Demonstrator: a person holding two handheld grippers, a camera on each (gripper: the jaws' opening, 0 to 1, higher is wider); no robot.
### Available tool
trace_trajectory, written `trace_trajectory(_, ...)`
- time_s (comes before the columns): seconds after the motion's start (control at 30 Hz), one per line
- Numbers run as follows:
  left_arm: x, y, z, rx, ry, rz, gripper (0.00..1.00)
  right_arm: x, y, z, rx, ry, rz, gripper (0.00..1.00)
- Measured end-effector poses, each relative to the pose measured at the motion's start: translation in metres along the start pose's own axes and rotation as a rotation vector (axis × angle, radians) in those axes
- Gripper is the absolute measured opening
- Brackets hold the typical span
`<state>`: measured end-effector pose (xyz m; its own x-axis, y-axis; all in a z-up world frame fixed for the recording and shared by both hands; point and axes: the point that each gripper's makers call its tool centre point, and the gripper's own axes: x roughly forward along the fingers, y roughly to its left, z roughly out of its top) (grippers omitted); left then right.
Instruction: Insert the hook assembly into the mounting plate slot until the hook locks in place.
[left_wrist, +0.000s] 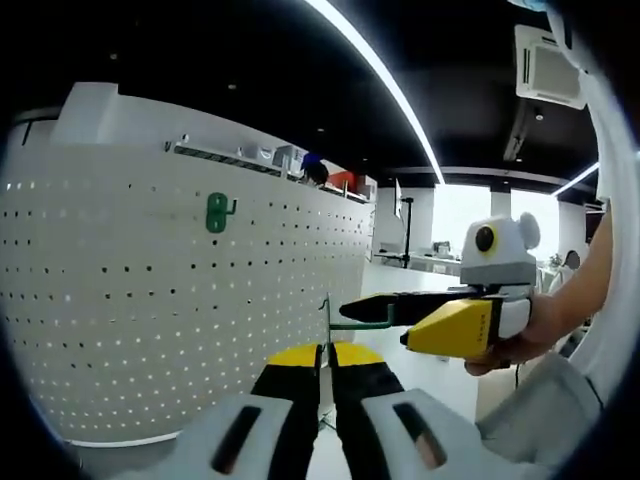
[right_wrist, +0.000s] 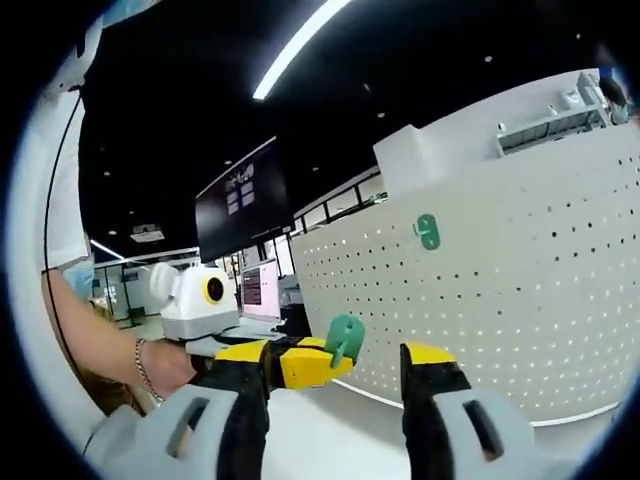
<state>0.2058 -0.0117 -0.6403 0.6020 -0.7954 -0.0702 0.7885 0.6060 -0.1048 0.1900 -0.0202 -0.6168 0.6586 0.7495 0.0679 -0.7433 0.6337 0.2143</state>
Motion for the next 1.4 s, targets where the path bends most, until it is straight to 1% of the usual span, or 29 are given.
trace_trajectory(0.17,0.0,-0.001,0.0,0.0,0.0,0.0,0.03,0.003,-0.001,0.002,0.009,-0.006,-0.004,0.4)
trace_trajectory(0.27,0.0,-0.001,0.0,-0.003,0.0,0.001,0.03,0.005,-0.002,0.002,0.019,0.0,-0.002,0.32)
trace_trajectory(0.33,0.0,-0.001,-0.001,-0.001,0.001,0.002,0.03,0.007,-0.002,-0.001,0.014,0.019,-0.008,0.27)
trace_trajectory(0.4,0.0,-0.002,0.0,-0.003,0.001,-0.001,0.03,0.008,-0.002,-0.004,0.015,0.039,-0.012,0.18)
trace_trajectory(0.47,0.0,-0.003,0.0,-0.002,-0.001,-0.002,0.03,0.009,-0.001,-0.002,0.011,0.028,-0.005,0.13)
trace_trajectory(0.63,0.0,-0.002,0.0,-0.007,-0.003,0.004,0.03,0.012,0.0,-0.003,0.014,0.032,-0.007,0.12)
trace_trajectory(0.83,0.0,-0.002,0.002,-0.01,-0.009,0.006,0.03,0.012,-0.001,-0.002,0.01,0.025,-0.019,0.06)
trace_trajectory(1.03,-0.002,-0.001,-0.001,-0.014,-0.003,0.016,0.03,0.014,-0.002,-0.004,0.021,0.028,-0.032,0.04)
trace_trajectory(1.23,-0.002,-0.001,0.0,-0.008,-0.006,0.024,0.03,0.014,-0.001,-0.002,-0.011,0.036,-0.047,0.02)
trace_trajectory(1.37,-0.002,-0.001,0.002,0.016,-0.007,0.033,0.03,0.014,-0.003,-0.002,0.026,0.031,-0.061,0.02)
trace_trajectory(1.4,-0.002,-0.001,0.002,0.02,-0.009,0.036,0.03,0.014,-0.004,-0.003,0.043,0.038,-0.067,0.02)
